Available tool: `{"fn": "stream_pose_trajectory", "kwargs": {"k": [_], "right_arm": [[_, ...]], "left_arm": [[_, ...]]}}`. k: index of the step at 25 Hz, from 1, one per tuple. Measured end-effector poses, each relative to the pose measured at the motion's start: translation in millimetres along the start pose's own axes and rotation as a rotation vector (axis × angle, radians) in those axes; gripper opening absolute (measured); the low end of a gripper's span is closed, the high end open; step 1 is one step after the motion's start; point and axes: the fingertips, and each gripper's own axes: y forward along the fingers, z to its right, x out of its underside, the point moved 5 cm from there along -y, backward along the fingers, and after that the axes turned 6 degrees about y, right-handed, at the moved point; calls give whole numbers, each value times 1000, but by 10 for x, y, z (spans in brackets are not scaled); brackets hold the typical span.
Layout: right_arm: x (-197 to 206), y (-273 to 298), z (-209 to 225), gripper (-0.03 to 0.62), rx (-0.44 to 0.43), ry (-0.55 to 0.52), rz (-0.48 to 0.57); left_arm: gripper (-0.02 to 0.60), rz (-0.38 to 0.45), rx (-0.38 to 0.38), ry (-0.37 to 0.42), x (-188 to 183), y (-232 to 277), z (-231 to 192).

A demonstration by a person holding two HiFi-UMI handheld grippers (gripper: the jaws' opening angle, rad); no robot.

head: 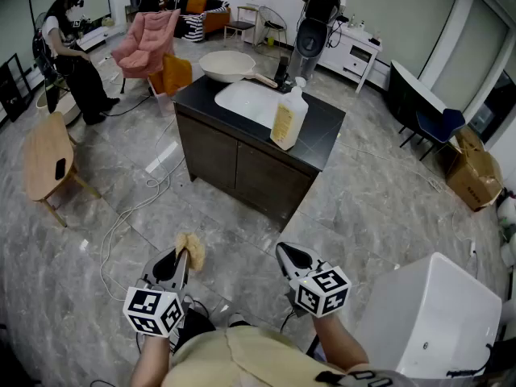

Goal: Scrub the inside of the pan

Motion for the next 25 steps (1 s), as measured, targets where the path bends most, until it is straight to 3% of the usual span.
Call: {"fn": "stream_pose_trajectory", "kwargs": {"k": [6,13,25], "right_arm": [[44,115,-26,14,-11,30,-17],[-81,462,-71,15,-27,52,-23],[-466,1795,-490,15,-45,36,-92]], "left_arm": [[40,-34,-16,11,25,-64,-66],[40,-42,-12,-13,39,126,-426],[40,-67,46,-16,-112,527,-1612]]}}
